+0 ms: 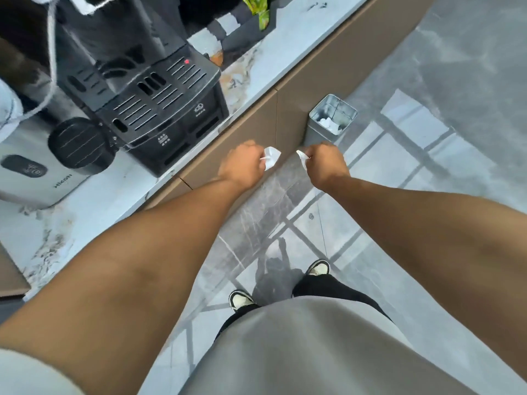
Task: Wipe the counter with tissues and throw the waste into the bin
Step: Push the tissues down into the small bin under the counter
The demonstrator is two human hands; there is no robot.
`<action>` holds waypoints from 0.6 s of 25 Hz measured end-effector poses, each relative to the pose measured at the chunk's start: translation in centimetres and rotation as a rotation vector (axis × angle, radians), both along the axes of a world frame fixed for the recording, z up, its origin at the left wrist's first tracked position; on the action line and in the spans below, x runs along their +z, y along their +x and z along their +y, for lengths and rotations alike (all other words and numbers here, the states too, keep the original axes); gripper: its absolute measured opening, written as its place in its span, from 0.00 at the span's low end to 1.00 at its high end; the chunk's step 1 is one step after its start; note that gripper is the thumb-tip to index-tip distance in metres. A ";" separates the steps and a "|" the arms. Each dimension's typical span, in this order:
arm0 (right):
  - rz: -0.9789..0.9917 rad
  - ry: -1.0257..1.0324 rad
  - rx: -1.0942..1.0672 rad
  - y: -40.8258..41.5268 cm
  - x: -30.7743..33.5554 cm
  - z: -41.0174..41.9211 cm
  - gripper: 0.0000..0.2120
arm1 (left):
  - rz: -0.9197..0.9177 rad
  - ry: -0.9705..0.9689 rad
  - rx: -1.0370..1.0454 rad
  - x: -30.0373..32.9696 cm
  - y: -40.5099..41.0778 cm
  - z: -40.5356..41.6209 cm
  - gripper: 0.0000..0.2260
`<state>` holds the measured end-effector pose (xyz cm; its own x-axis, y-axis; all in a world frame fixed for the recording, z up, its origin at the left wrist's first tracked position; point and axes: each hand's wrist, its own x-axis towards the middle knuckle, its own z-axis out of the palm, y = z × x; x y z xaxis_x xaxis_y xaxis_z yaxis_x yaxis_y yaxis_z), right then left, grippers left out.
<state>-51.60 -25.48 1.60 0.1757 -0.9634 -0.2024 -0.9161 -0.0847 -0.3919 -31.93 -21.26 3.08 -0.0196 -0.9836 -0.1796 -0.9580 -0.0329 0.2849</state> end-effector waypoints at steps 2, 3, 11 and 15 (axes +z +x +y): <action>-0.002 0.001 -0.046 -4.3 0.4 -2.6 0.12 | 0.006 0.002 -0.018 0.2 -4.3 -3.0 0.09; -0.006 0.003 -0.060 -6.0 0.5 -3.7 0.13 | 0.012 -0.001 -0.015 0.3 -6.0 -4.3 0.10; 0.011 0.008 -0.095 -18.7 0.0 -12.6 0.09 | 0.027 0.010 -0.022 0.3 -16.8 -14.2 0.09; 0.012 0.013 -0.108 -22.1 -1.8 -16.8 0.08 | 0.017 0.006 -0.020 -1.4 -19.4 -19.5 0.08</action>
